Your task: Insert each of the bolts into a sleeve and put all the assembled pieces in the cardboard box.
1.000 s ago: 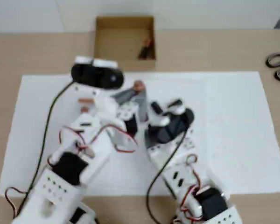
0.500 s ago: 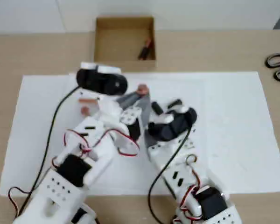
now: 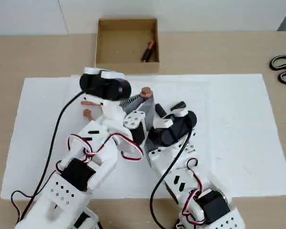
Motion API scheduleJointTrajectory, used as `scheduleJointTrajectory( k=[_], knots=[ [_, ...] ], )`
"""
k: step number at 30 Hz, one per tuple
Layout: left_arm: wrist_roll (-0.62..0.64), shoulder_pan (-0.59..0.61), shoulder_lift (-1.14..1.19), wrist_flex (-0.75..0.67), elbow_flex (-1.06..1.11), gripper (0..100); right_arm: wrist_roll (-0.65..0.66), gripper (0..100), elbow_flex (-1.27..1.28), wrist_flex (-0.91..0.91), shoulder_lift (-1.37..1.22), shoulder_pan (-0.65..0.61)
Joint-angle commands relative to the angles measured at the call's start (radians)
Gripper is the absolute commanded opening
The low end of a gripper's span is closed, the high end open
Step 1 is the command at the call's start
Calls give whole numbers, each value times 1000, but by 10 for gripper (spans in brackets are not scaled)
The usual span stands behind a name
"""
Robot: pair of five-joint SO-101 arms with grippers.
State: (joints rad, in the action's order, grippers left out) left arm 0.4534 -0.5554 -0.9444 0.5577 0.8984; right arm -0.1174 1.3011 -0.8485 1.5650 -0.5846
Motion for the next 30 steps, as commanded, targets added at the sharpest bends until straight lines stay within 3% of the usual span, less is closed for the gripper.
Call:
scheduleJointTrajectory(
  k=[1, 30],
  knots=[
    [11, -31, -25, 25, -15, 5, -8, 4, -9, 31, 13, -5],
    [8, -31, -28, 219, -38, 5, -6, 4, -9, 31, 13, 1]
  ],
)
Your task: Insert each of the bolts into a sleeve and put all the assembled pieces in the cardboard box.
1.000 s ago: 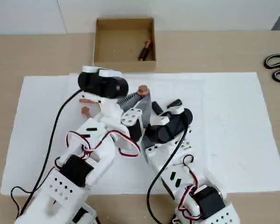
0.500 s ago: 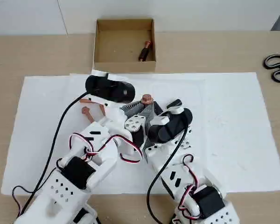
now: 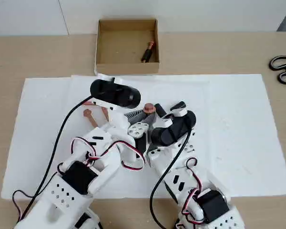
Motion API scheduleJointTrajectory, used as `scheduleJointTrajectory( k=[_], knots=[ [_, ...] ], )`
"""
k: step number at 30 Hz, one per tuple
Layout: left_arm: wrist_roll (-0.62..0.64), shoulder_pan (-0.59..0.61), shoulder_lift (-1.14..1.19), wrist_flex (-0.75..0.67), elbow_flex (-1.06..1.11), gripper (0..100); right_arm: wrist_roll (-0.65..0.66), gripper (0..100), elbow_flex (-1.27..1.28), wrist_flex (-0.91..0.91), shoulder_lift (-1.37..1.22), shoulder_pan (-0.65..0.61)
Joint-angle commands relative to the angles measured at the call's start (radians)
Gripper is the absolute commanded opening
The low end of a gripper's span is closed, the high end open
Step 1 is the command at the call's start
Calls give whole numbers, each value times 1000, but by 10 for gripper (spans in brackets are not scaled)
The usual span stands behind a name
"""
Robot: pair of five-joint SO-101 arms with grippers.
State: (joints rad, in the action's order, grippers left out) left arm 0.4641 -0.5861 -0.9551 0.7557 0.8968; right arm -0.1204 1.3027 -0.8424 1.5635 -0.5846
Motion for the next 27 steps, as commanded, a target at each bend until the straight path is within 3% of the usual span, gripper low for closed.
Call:
scheduleJointTrajectory(
  k=[1, 27],
  knots=[
    [-3, 0, -17, 25, -33, 5, -3, 4, -11, 25, 15, 1],
    [-57, -8, -17, 83, 12, 5, -3, 4, -11, 25, 15, 1]
  ],
)
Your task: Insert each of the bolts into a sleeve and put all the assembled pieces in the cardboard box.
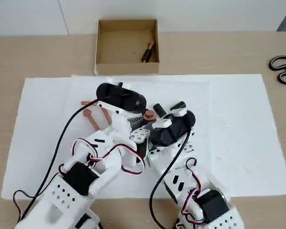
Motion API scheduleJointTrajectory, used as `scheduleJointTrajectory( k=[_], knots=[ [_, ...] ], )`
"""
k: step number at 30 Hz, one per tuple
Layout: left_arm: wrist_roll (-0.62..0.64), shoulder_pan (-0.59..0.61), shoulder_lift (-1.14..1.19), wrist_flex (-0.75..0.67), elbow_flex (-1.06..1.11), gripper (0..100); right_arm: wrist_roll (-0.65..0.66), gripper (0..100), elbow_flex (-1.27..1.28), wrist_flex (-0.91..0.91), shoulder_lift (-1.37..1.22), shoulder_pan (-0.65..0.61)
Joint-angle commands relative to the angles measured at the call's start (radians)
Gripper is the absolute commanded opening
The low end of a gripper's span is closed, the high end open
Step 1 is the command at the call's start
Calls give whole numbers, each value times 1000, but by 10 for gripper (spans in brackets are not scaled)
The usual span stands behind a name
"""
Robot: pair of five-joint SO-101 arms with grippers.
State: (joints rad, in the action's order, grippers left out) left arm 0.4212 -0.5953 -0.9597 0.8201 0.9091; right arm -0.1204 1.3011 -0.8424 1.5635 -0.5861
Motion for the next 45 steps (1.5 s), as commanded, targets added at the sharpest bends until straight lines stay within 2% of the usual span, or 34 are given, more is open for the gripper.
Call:
scheduleJointTrajectory(
  k=[1, 9, 15, 23, 25, 29, 31, 37, 45],
  knots=[
    [-14, 2, -12, 18, -1, 5, -3, 4, -9, 25, 15, 2],
    [-15, 2, -12, 31, -2, 8, -3, 4, -9, 24, 15, 2],
    [-18, -66, -12, 87, -5, 8, -3, 4, -9, 22, 15, 2],
    [-58, -72, -12, 89, -2, 9, -3, 4, -9, 22, 15, 2],
    [-58, -72, -12, 101, -7, 28, -3, 4, -9, 22, 15, 2],
    [-57, -69, -14, 123, -8, 145, -3, 4, -9, 22, 15, 2],
    [-57, -69, -25, 123, -8, 173, -3, 4, -9, 22, 15, 2],
    [-57, -68, -117, 124, -5, 177, -3, 4, -9, 22, 15, 2],
    [-60, -12, -221, 204, -10, 177, -3, 4, -9, 21, 15, 2]
  ],
)
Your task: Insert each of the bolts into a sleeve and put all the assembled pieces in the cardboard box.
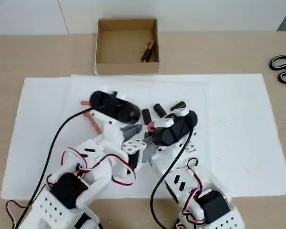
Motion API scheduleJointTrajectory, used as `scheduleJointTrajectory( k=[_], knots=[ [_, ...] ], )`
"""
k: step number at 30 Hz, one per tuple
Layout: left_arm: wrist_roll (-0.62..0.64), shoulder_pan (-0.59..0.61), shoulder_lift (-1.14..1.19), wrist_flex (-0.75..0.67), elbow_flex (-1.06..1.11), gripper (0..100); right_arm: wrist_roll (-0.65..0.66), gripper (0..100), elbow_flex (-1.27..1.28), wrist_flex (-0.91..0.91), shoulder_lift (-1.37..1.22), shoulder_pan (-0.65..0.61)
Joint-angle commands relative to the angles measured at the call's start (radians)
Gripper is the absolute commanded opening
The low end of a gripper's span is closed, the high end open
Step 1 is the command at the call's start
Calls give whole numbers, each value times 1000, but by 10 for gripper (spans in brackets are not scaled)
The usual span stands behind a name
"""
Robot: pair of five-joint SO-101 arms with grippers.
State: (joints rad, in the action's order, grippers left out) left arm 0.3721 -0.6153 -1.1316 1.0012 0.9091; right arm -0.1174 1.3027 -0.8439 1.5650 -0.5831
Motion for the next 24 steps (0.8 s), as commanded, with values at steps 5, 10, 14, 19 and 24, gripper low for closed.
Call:
scheduleJointTrajectory(
  k=[5, 10, 14, 19, 24],
  knots=[
    [-11, 84, -123, 74, -39, 177, -6, 4, -11, 22, 13, -1],
    [-77, 227, -175, 144, -38, 177, -6, 4, -11, 22, 13, 1],
    [-129, 341, -253, 176, -38, 177, -6, 4, -11, 25, 13, 1],
    [-241, 528, -342, 190, 70, 177, -6, 4, -11, 25, 12, 65],
    [-391, 753, -405, 190, 196, 177, -5, 2, -11, 16, 2, 139]
  ],
)
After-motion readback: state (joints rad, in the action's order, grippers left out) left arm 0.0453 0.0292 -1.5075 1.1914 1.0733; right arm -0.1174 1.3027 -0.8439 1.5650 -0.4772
